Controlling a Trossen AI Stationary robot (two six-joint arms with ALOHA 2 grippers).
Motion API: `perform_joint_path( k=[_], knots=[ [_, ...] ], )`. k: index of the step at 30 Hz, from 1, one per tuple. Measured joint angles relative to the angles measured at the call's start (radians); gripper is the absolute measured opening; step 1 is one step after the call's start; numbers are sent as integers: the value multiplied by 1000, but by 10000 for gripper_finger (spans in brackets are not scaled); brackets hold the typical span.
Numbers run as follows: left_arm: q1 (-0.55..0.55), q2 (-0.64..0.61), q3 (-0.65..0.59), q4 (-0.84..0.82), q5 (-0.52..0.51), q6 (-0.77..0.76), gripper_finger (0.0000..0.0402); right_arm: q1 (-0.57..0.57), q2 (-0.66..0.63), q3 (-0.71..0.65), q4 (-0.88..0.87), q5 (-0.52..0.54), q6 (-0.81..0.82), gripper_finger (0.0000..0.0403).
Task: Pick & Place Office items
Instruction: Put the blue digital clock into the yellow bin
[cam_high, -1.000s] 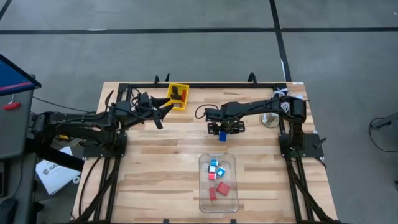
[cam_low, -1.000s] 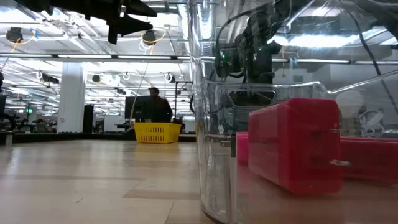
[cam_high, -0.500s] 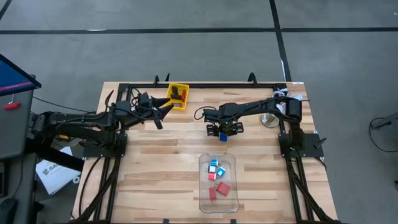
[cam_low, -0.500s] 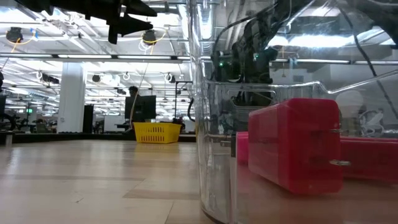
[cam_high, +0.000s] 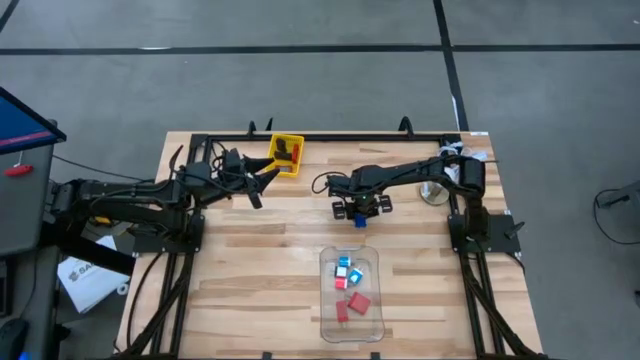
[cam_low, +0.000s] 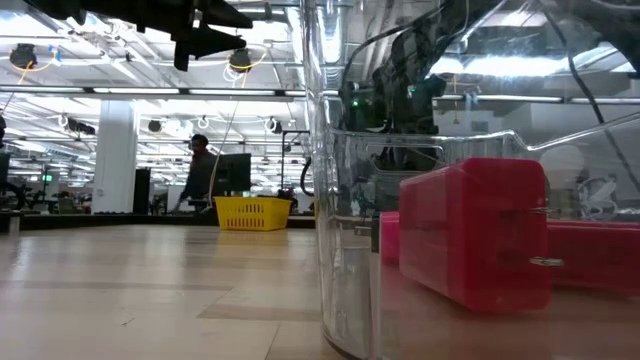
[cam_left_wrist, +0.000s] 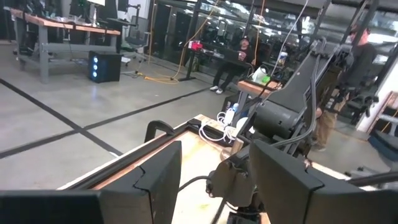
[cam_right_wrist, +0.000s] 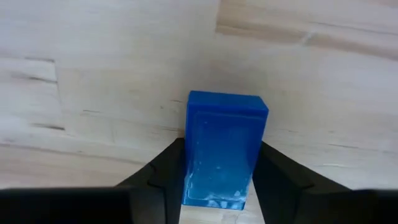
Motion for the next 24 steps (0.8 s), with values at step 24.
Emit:
perform_joint_path(
  k=[24],
  knots=[
    [-112, 68, -1, -35, 133, 400, 186, 148, -532, 101, 428, 374, -184, 142]
  ],
)
